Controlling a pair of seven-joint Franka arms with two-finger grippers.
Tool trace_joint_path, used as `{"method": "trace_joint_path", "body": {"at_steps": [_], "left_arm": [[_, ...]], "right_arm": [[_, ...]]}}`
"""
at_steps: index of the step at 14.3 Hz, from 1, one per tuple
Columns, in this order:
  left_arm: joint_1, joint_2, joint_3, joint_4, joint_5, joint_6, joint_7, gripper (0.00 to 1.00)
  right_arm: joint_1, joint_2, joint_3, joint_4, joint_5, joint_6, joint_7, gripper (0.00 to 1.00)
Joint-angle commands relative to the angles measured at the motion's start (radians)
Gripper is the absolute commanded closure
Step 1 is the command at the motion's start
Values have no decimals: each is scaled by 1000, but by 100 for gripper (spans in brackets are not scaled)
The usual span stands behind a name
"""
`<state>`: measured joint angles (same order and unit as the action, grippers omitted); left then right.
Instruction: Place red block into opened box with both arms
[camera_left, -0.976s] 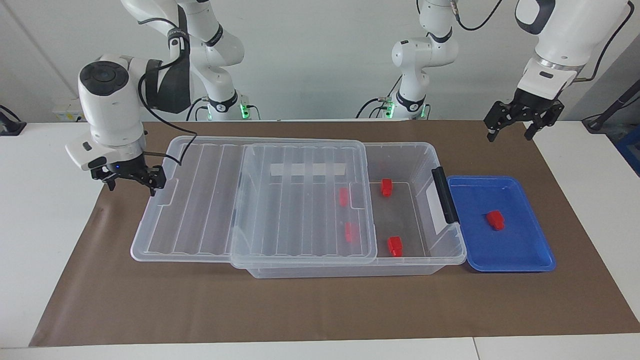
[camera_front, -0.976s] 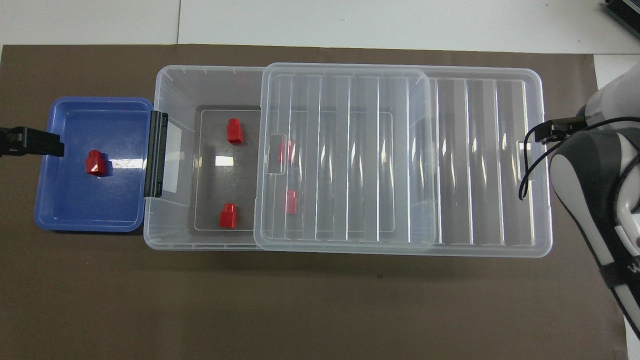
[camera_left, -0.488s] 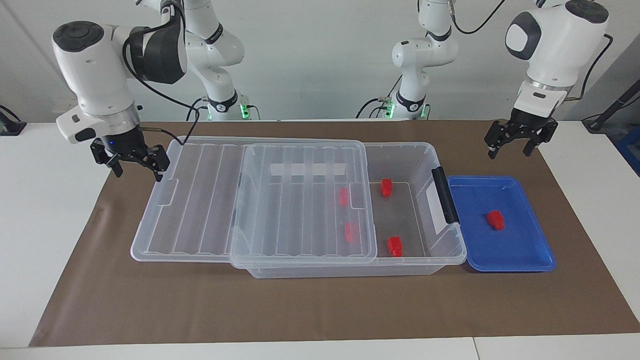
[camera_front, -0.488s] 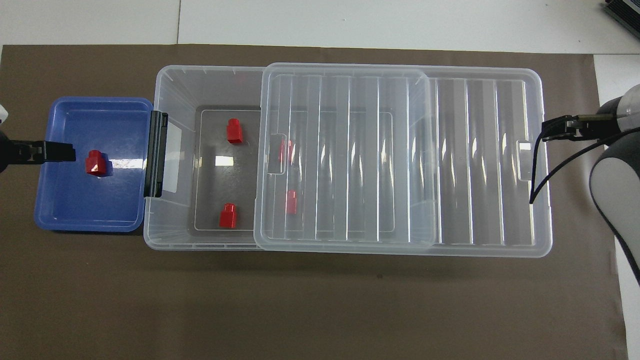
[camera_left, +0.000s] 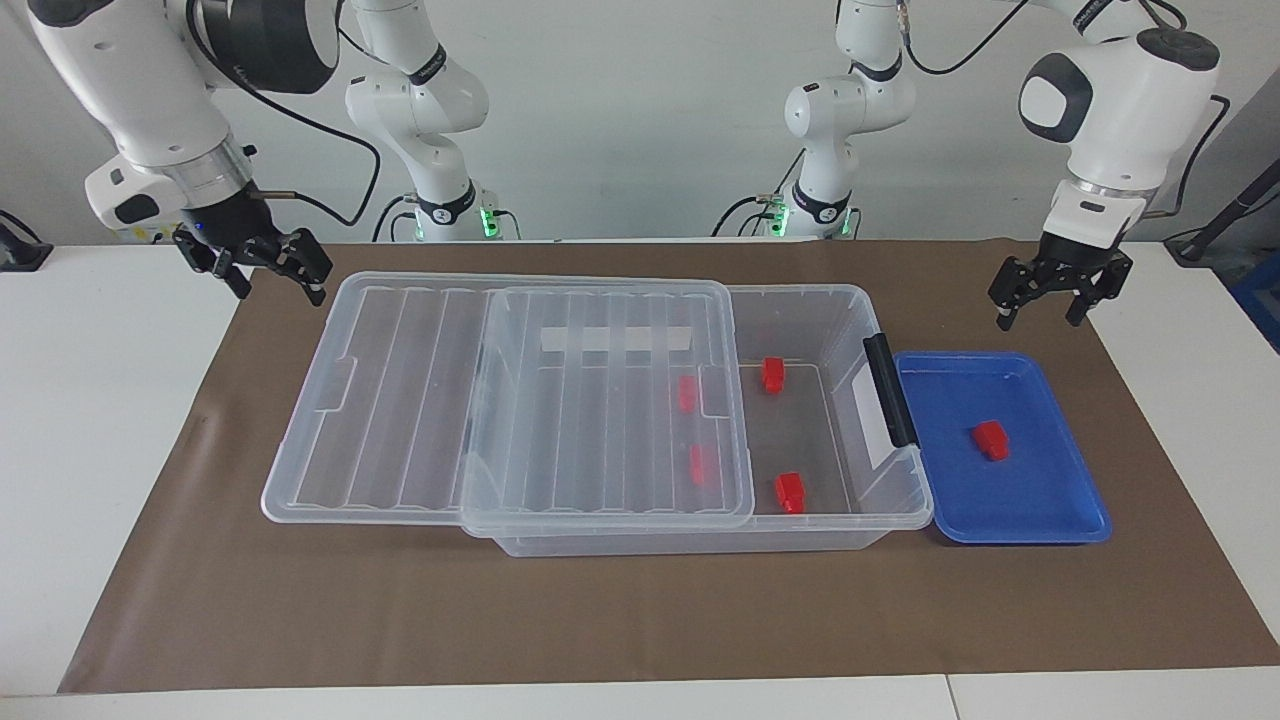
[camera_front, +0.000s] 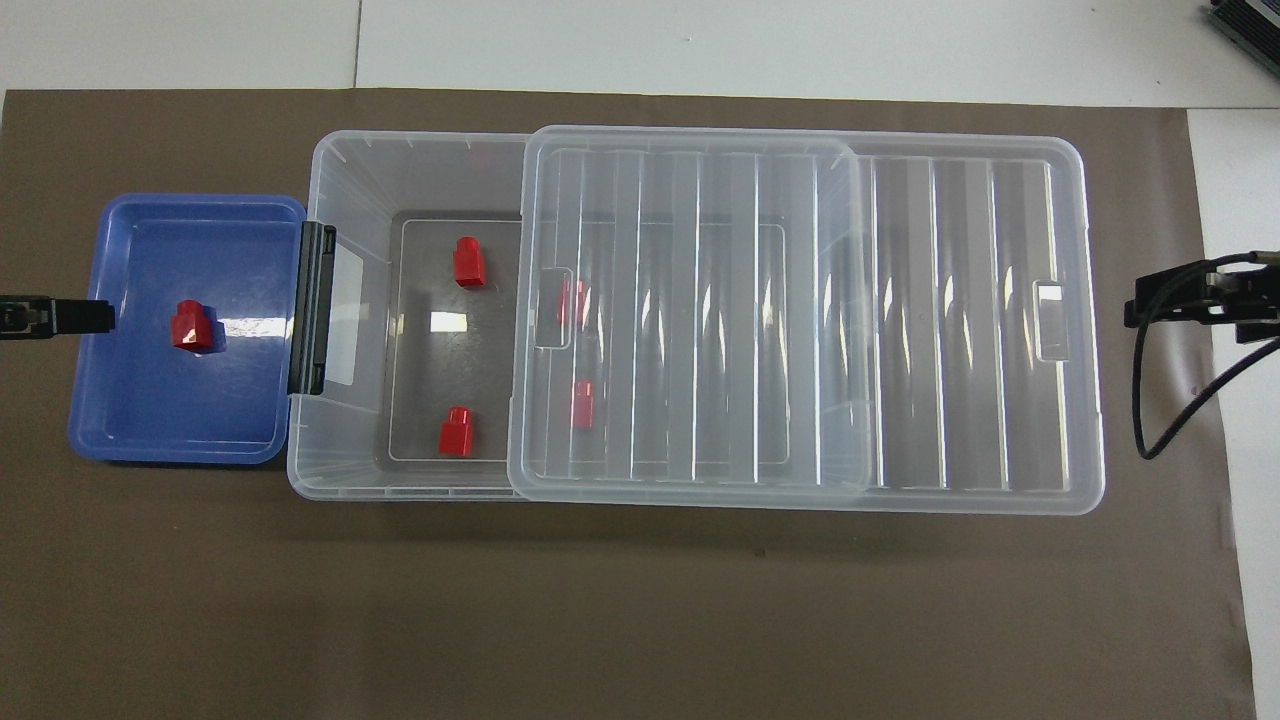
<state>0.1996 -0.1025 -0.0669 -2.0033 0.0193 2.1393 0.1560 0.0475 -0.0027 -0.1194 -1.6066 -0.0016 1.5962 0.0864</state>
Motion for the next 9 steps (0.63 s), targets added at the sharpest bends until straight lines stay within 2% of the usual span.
{"method": "trace_joint_path", "body": {"at_steps": [1, 7, 9], "left_arm": [[40, 65, -7, -71, -4, 155, 20, 0], [52, 176, -7, -137, -4, 368, -22, 0], [58, 210, -8, -140, -4, 402, -23, 0]], "right_arm": [[-2, 7, 9, 25, 17, -38, 4, 0], [0, -2, 12, 14, 20, -30, 3, 0], [-8, -3, 15, 11, 20, -30, -2, 0]]}}
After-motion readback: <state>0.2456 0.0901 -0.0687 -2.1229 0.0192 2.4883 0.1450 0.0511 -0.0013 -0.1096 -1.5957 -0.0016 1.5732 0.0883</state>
